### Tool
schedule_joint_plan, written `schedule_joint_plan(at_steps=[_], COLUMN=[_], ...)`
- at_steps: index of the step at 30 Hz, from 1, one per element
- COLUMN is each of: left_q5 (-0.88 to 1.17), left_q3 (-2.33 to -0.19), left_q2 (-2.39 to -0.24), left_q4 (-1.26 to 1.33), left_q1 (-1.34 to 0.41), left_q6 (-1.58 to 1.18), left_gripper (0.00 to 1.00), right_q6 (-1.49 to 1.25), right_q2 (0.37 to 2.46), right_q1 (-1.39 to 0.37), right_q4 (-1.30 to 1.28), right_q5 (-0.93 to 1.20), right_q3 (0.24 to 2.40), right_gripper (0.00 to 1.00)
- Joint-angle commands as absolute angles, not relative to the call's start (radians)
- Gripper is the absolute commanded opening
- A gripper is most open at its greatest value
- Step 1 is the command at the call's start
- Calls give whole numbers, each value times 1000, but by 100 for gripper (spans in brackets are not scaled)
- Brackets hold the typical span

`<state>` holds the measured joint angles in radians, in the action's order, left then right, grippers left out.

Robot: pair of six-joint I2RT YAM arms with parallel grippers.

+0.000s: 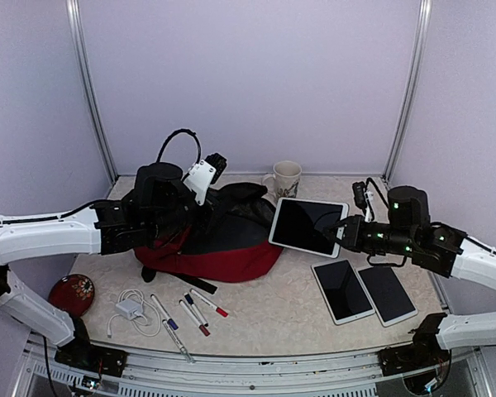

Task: Pack the student bag
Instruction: Pick up the largest pocket of the bag from the student bag.

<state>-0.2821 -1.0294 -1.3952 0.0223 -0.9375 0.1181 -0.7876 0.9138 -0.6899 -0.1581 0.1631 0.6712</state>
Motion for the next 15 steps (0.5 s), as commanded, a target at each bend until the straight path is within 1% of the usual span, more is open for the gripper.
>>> schedule_joint_plan(at_steps=[1, 5, 9, 12, 15], left_q5=[-534, -548, -545, -538, -520], left_q3=[-973, -946, -903, -882, -859], left_q2=[-1341, -1347, -1347, -1341, -1332], left_q4=[269, 311, 353, 354, 376], left_q1=[-1018, -1029, -1060, -1063, -1065], left_q6=[197, 183, 213, 205, 214], left_gripper=[0, 0, 0, 0, 0], right_q6=[-935, -999, -1062, -1048, -1069], right_q2=[1055, 1224, 1342, 1413, 1464], right_q1=[-709, -740, -740, -741, -739], right_q4=[149, 269, 434, 430, 454], right_q5=[304, 286, 273, 291, 303], right_q3=[722, 762, 802, 893, 933], right_gripper=[0, 0, 0, 0, 0])
